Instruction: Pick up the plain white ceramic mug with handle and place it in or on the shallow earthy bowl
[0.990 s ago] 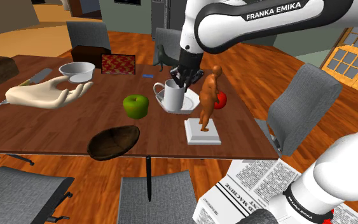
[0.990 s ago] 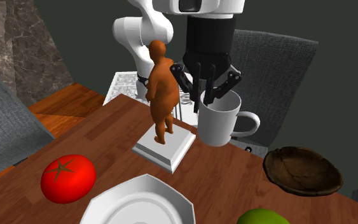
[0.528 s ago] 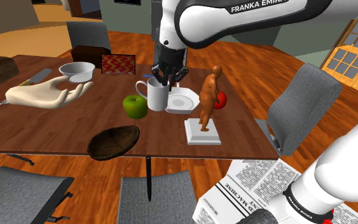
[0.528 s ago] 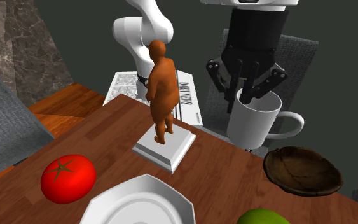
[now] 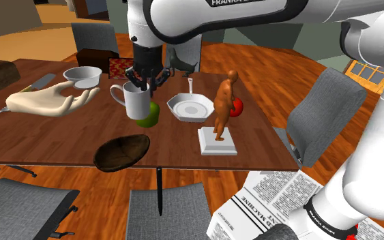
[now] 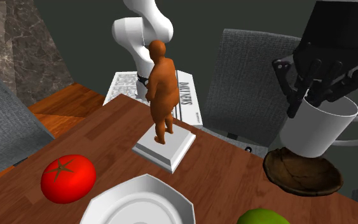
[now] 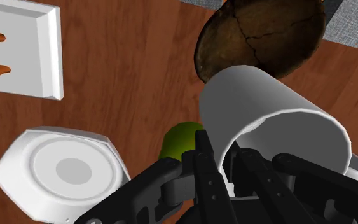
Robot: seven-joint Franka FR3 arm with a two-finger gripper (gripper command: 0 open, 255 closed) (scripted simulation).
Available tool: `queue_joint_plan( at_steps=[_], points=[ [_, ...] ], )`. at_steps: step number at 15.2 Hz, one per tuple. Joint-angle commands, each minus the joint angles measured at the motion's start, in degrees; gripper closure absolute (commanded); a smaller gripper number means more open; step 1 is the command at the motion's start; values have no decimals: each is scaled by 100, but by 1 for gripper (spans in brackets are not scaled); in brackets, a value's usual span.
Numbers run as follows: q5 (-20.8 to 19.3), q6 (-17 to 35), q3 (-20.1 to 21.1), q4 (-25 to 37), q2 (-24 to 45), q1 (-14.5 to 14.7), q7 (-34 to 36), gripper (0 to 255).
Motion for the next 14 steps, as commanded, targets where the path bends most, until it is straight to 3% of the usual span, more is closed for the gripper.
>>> queue_joint_plan(
  at_steps=[1, 5, 14],
  points=[
    [-262, -223, 34, 537, 424, 270, 255, 255],
    [-756, -815, -4, 1895, 1356, 957, 595, 255],
    [-761, -103, -34, 1102, 1295, 813, 728, 255]
  ],
)
